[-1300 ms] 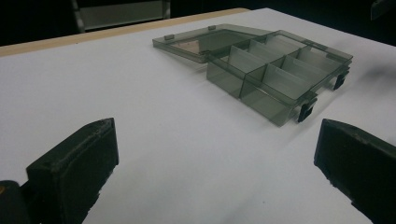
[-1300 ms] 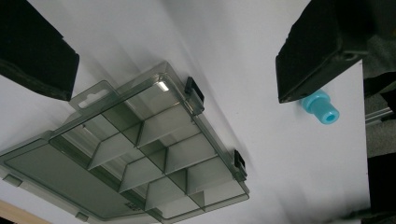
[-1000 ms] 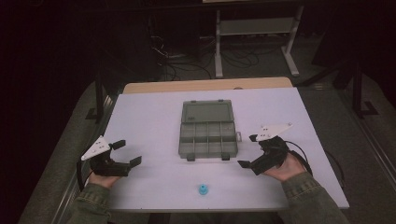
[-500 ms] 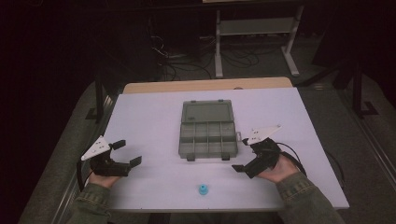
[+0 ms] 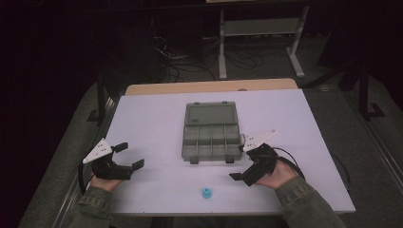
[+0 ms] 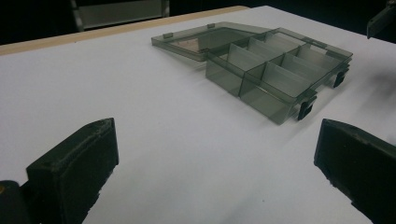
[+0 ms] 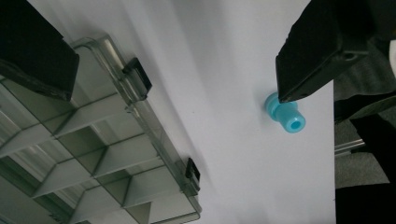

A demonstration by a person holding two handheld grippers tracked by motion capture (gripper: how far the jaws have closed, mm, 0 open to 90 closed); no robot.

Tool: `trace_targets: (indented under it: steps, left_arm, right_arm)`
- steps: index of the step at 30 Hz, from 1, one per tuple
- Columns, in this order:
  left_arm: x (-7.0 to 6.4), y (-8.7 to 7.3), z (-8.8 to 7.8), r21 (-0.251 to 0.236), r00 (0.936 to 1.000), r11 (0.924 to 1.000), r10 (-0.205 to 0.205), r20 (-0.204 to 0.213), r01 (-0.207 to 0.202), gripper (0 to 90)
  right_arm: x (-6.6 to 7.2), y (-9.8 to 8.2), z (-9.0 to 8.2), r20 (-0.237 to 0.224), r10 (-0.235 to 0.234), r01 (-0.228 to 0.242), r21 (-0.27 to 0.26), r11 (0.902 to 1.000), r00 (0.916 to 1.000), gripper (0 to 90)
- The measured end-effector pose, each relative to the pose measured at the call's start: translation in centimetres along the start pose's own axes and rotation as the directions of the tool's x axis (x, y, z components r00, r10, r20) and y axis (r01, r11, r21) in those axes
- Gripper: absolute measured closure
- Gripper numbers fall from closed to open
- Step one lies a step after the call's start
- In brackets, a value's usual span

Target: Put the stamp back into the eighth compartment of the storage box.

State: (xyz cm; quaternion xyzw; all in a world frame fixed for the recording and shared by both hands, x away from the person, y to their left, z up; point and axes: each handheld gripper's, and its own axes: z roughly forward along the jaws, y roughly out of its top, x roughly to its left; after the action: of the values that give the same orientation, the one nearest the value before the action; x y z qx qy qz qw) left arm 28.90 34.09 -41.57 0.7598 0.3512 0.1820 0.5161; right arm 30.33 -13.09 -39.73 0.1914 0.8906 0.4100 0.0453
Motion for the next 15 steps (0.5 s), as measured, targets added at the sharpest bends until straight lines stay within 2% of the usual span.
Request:
trace_targets:
  steps: [15]
  left_arm:
    - [0.0,0.0,0.1,0.01,1.0,0.9999,0.007,0.003,-0.007,0.0]
  right_arm:
    - [0.9,0.6,1.2,-0.04,-0.038,0.039,0.021,0.999,0.9985,0.0]
